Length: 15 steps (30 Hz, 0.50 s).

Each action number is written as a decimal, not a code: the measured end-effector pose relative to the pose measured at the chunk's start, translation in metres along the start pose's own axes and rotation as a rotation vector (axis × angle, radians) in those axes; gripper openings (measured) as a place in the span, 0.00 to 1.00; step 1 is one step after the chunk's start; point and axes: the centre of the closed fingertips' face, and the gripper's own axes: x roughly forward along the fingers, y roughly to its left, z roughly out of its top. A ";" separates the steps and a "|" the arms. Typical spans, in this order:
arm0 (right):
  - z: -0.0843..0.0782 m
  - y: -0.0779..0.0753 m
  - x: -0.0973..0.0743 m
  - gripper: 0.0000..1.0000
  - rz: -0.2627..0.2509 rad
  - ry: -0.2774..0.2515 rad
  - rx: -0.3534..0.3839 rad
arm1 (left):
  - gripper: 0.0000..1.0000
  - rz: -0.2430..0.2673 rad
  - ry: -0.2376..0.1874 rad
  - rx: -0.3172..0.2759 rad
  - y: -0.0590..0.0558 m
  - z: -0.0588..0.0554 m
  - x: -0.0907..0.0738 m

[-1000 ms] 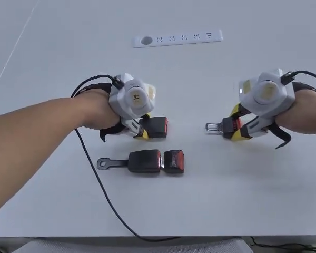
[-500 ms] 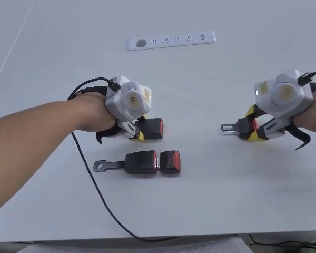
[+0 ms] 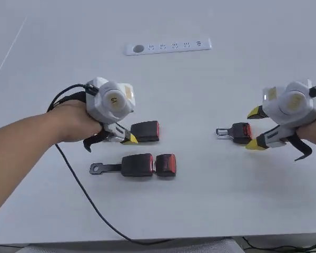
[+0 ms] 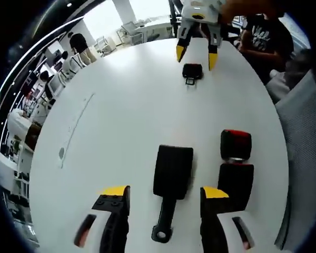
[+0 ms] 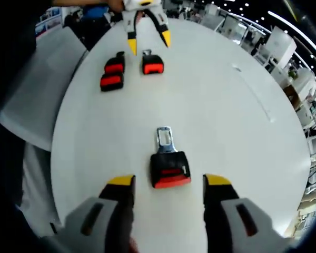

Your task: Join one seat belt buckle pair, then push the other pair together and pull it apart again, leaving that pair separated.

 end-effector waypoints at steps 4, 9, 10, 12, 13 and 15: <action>0.011 0.000 -0.014 0.65 -0.067 -0.069 0.060 | 0.60 0.039 -0.033 -0.051 -0.007 -0.011 -0.022; 0.021 0.025 -0.029 0.70 -0.075 -0.139 0.086 | 0.67 0.097 -0.035 -0.079 -0.022 -0.035 -0.044; 0.022 0.029 -0.031 0.71 -0.079 -0.146 0.090 | 0.69 0.101 -0.039 -0.094 -0.025 -0.038 -0.047; 0.026 0.037 -0.037 0.73 -0.093 -0.171 0.109 | 0.71 0.120 -0.044 -0.121 -0.031 -0.046 -0.056; 0.028 0.040 -0.041 0.74 -0.110 -0.185 0.125 | 0.74 0.138 -0.053 -0.140 -0.032 -0.049 -0.061; 0.030 0.045 -0.045 0.76 -0.121 -0.203 0.150 | 0.78 0.178 -0.041 -0.202 -0.034 -0.061 -0.071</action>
